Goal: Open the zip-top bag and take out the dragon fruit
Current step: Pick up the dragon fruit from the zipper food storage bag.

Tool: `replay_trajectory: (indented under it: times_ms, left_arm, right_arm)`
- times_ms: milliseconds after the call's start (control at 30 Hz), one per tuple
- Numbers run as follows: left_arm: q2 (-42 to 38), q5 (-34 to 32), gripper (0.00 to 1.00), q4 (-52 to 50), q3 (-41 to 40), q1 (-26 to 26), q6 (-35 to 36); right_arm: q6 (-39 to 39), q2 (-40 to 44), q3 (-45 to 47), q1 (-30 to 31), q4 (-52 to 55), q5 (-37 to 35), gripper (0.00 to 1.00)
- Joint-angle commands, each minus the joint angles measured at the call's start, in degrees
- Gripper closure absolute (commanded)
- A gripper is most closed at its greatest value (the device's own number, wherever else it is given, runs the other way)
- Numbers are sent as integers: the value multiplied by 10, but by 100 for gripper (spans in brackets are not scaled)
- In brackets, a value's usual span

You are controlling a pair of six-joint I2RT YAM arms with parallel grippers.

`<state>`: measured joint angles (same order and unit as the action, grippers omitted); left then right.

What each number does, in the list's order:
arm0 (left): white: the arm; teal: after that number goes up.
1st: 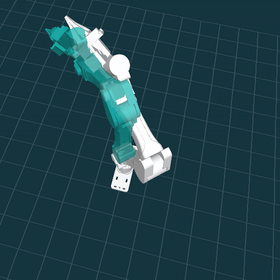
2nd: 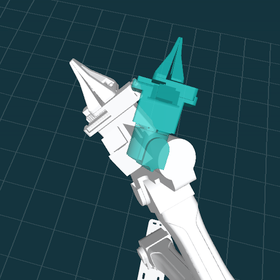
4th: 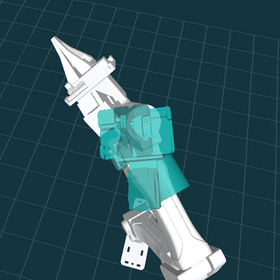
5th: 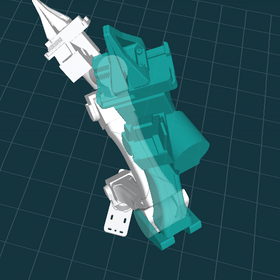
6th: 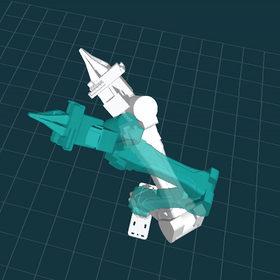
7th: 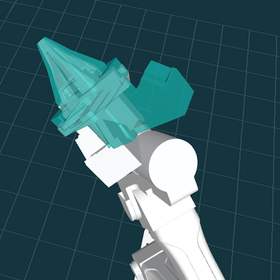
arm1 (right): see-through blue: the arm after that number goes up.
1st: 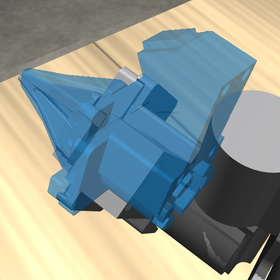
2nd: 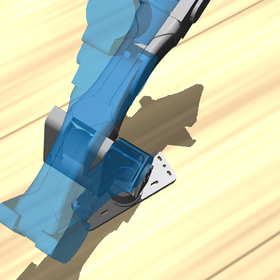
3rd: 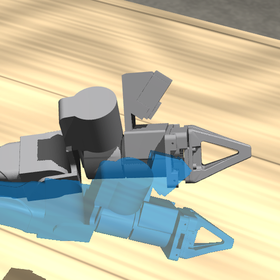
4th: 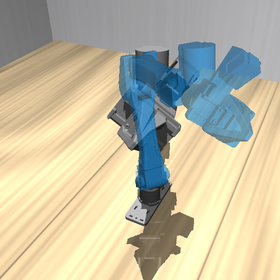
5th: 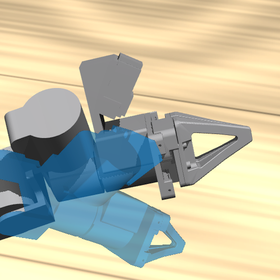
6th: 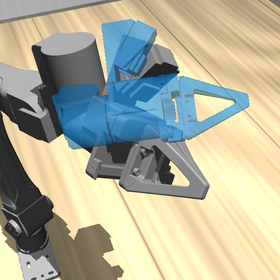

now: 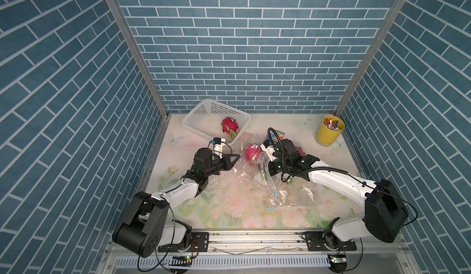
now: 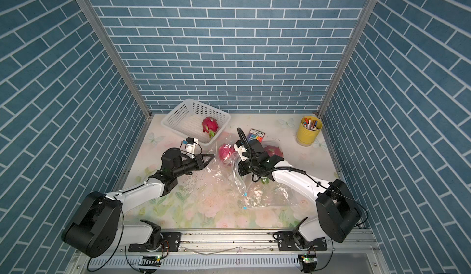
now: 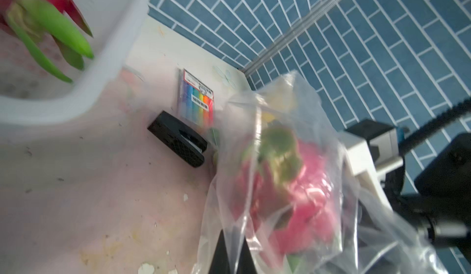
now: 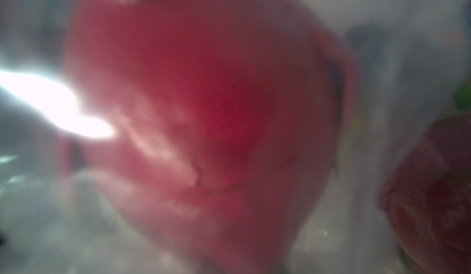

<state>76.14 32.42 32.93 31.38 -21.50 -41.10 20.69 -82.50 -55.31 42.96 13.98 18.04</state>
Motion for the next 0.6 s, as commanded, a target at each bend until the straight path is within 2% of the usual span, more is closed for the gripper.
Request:
replay_trajectory:
  times_ms: [0,267,567]
  left_arm:
    - [-5,-76,100,-53,53,17,31]
    - [-26,-194,100,-159,134,31,94]
    - [-76,-260,100,-206,133,98,91]
  right_arm:
    - [-1,25,-14,-1,0,25,100]
    - [16,63,2,-1,-7,23,100]
    - [13,85,12,-1,-5,37,100]
